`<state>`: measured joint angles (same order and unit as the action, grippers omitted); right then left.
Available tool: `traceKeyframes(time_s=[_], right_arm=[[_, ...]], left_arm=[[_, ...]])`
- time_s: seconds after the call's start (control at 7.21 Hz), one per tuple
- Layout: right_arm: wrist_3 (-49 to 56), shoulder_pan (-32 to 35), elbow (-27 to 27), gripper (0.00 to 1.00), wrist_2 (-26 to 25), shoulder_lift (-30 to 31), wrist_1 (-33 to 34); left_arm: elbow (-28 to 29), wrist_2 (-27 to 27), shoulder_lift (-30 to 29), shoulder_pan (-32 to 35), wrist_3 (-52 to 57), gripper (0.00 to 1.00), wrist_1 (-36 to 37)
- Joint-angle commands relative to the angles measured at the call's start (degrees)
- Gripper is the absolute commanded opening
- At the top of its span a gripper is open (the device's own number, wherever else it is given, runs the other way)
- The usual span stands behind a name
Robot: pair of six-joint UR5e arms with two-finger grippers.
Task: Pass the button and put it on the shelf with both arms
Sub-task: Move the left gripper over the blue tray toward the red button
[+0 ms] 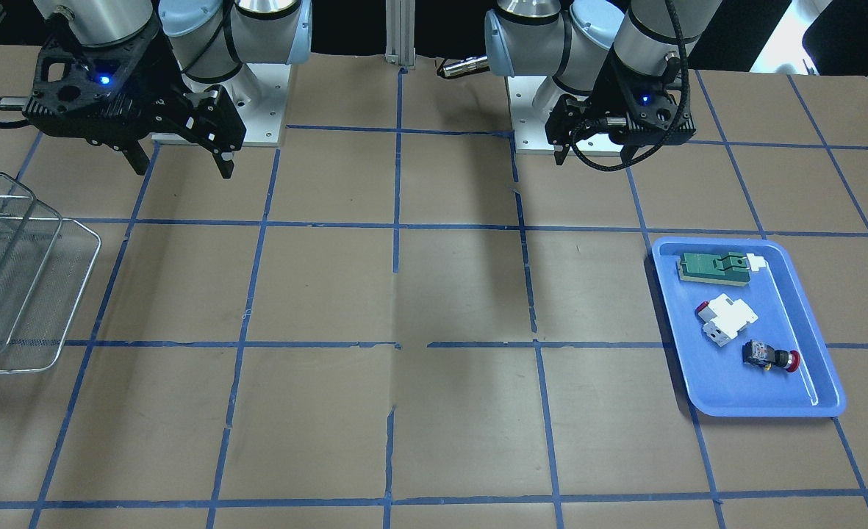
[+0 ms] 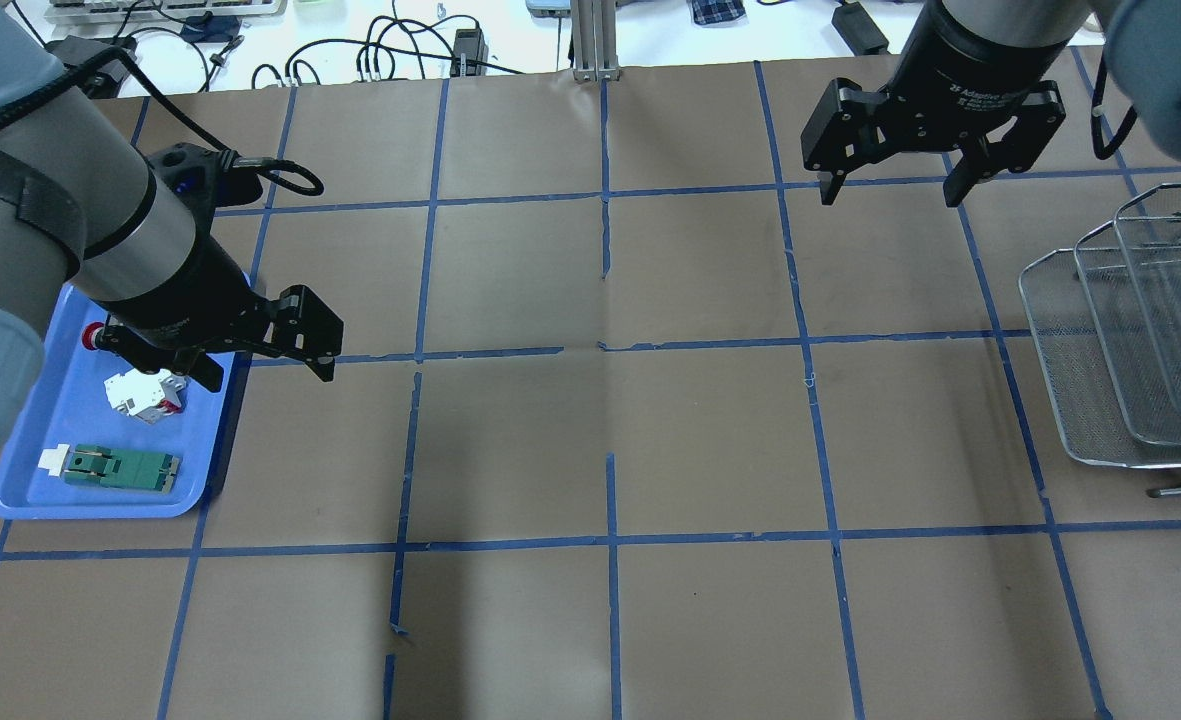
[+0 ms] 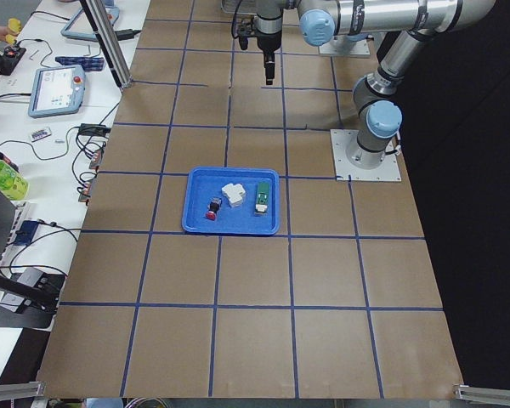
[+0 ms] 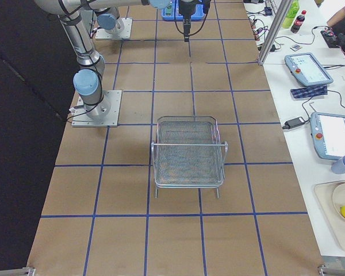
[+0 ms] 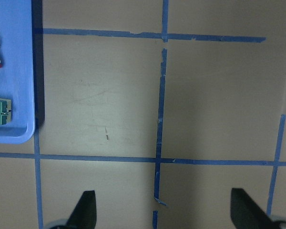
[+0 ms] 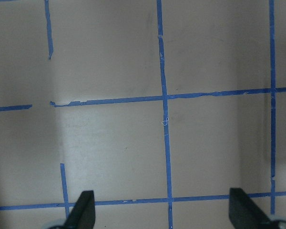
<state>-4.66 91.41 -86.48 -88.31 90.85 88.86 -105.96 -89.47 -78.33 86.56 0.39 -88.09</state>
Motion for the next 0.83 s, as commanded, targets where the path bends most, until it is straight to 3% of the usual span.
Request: traceKeyframes(time_s=[0.0, 0.42, 0.69], right_arm=[[0.0, 0.0, 0.0, 1.0, 0.1, 0.0, 0.0], [0.0, 0.0, -0.1, 1.0, 0.1, 0.0, -0.1], [0.0, 0.0, -0.1, 1.0, 0.1, -0.1, -0.2]], left_arm=[[-0.1, 0.1, -1.4, -0.6, -0.1, 1.0, 0.5], [-0.8, -0.2, -3.8, -7.4, -1.1, 1.0, 8.6], [-0.5, 0.4, -4.6, -13.4, -3.5, 1.0, 8.8]])
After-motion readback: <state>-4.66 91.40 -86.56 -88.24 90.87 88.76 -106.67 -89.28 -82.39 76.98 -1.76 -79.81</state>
